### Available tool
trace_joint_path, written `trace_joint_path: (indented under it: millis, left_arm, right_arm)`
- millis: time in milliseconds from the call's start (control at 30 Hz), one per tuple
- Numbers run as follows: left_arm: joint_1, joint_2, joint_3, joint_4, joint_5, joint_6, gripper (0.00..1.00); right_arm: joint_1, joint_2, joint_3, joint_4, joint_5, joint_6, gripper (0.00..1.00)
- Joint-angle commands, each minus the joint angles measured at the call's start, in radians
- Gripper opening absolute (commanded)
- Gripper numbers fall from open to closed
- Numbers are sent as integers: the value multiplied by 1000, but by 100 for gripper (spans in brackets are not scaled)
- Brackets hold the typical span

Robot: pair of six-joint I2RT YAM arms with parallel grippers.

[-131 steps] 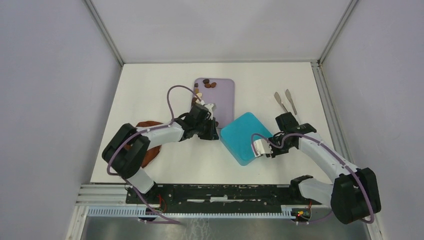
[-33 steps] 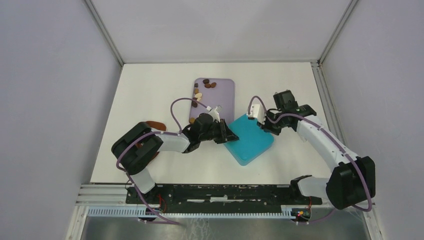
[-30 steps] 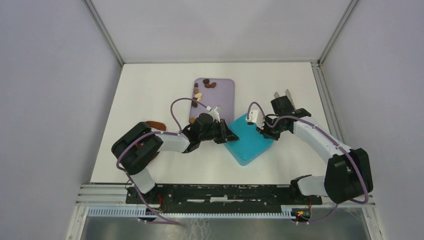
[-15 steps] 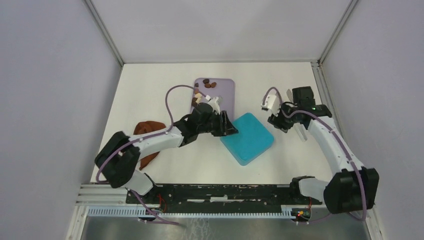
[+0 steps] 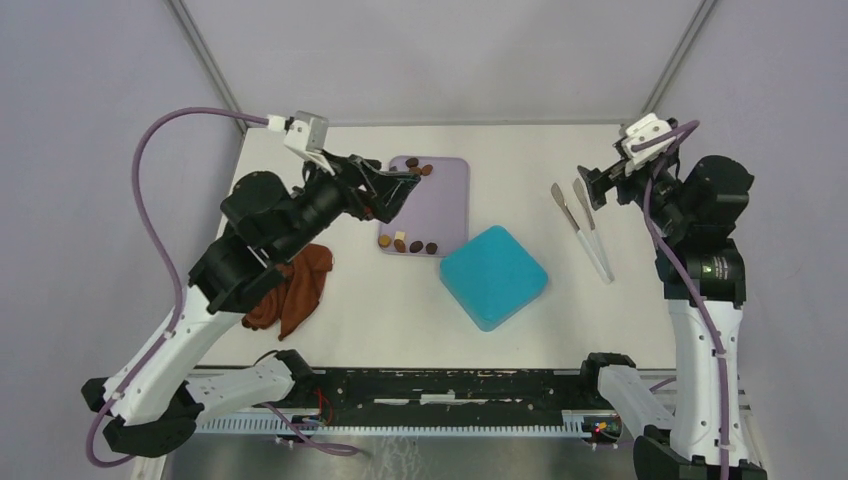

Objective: Pack the chocolate
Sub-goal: Reset both arms

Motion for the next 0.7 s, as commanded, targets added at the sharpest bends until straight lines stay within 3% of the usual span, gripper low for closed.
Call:
trace_joint_path:
  millis: [0,100,667]
  left_arm:
    - [2,-31,53,-189,-48,68,100]
    - [2,-67,65,-223,-53,63,100]
    - [1,-187,-13,-228,-35,54,100]
  right_arm:
    - [-1,4,129,44,-9,253,98]
    - [-1,7,193,32,84,407,98]
    - [-1,-3,174,50,0,439,98]
